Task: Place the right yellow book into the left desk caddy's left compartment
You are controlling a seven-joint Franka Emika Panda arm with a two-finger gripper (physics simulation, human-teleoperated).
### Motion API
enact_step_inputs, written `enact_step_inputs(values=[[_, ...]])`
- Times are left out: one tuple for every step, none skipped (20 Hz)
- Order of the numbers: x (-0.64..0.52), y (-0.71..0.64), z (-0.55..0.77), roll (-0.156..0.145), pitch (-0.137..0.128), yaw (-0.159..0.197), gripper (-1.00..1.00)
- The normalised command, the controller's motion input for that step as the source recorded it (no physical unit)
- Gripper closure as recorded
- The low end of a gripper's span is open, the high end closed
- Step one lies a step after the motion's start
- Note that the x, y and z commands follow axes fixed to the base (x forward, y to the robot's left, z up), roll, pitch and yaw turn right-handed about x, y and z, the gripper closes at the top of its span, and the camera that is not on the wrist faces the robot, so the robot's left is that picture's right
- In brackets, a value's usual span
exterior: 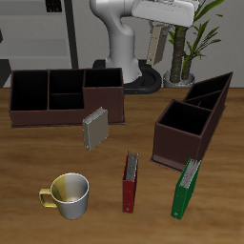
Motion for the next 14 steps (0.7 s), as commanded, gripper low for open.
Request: enact_step_inputs(values=[[-0.3,0.58,-0.14,0.105,0.025,0.01,1.0],[-0.35,0.4,-0.01,-0.039,-0.077,0.068,1.0],[-0.18,0.23,0.0,-0.013,-0.046,0.038,1.0],[-0.37,0.61,-0.12,0.084,0.013,0.037,1.0],[-0.31,0.54,-0.14,0.078,0.051,0.035,1.0],[-0.35,0.48,-0.1,0.001,-0.039,0.077,1.0],[-0.37,0.52,-0.16,0.085,-0.007,0.025,1.0],[-0.17,0.58,-0.21,0.073,0.022,0.068,1.0],[-0.38,0.64,-0.16,0.107,-0.043,0.102,1.0],[-0.19,0.24,-0.08,0.062,0.019,0.04,1.0],[-0.24,0.44,-0.14,0.06,0.025,0.045,1.0],[-0.23,0.38,-0.09,0.032,-0.027,0.056,1.0],[-0.14,0.38,-0.06,0.056,-0.026,0.046,1.0],[-0.2,0.28,-0.04,0.02,0.023,-0.042,1.0]])
